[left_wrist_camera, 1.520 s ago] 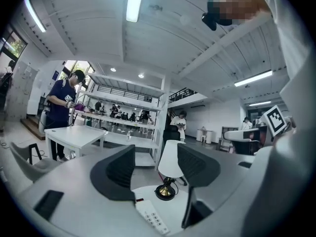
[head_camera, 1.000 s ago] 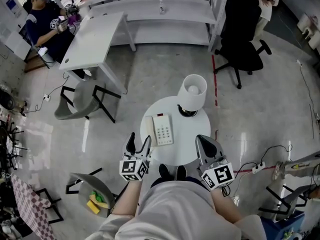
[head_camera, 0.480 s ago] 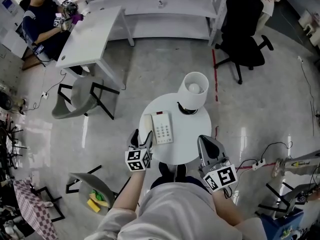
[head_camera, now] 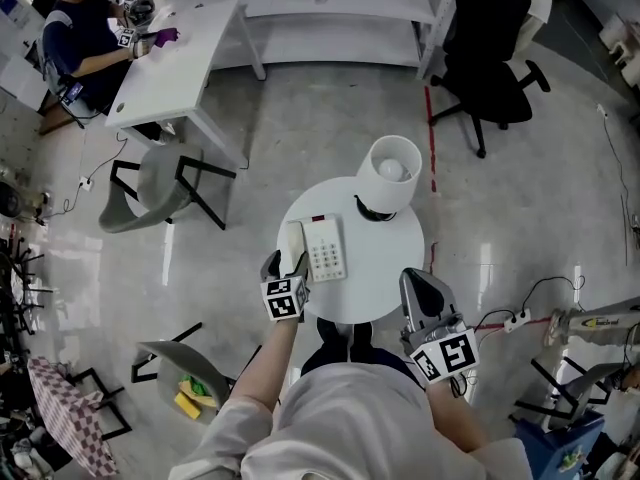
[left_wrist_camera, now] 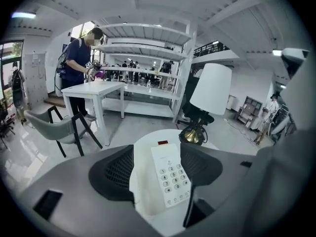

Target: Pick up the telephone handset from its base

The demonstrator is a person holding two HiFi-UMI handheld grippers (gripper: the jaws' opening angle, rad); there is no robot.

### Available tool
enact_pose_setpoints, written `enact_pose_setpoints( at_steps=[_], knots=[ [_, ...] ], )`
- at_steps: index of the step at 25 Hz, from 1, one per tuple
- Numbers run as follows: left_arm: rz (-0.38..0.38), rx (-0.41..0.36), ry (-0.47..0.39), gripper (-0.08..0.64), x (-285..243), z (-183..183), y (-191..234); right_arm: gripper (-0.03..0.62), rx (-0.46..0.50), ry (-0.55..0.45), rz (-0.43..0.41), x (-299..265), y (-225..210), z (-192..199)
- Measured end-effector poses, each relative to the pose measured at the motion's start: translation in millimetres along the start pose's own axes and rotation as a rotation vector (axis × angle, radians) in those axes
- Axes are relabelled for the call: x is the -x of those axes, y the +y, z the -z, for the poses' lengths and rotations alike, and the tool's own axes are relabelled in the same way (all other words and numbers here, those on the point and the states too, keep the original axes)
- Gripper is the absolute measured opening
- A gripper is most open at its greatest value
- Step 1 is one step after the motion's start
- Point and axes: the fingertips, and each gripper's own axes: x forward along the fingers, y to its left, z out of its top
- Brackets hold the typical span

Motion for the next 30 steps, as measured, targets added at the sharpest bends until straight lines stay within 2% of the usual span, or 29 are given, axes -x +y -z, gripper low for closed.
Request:
enact_pose_setpoints(
  at_steps=[9, 12, 17, 23, 30],
  knots=[
    [-0.033, 0.05, 0.11, 0.301, -33, 29, 13, 0.009, 0.008, 0.03, 0.017, 0, -3, 8],
    [-0.047, 0.08, 0.146, 0.301, -42, 39, 18, 0.009, 0.041, 0.038, 0.02, 0, -2, 6],
    [-0.059, 0.077, 0.21, 0.3, -55, 56, 23, 0.009, 0.038, 0.038, 0.021, 0, -2, 11],
    [-0.081, 0.112, 0.249, 0.299, -65, 66, 28, 0.009, 0.021, 0.053, 0.031, 2, -5, 18],
    [-0.093, 0.112, 0.282, 0.299, -73, 75, 32, 0.009, 0.006, 0.06, 0.038, 1, -5, 27]
  ],
)
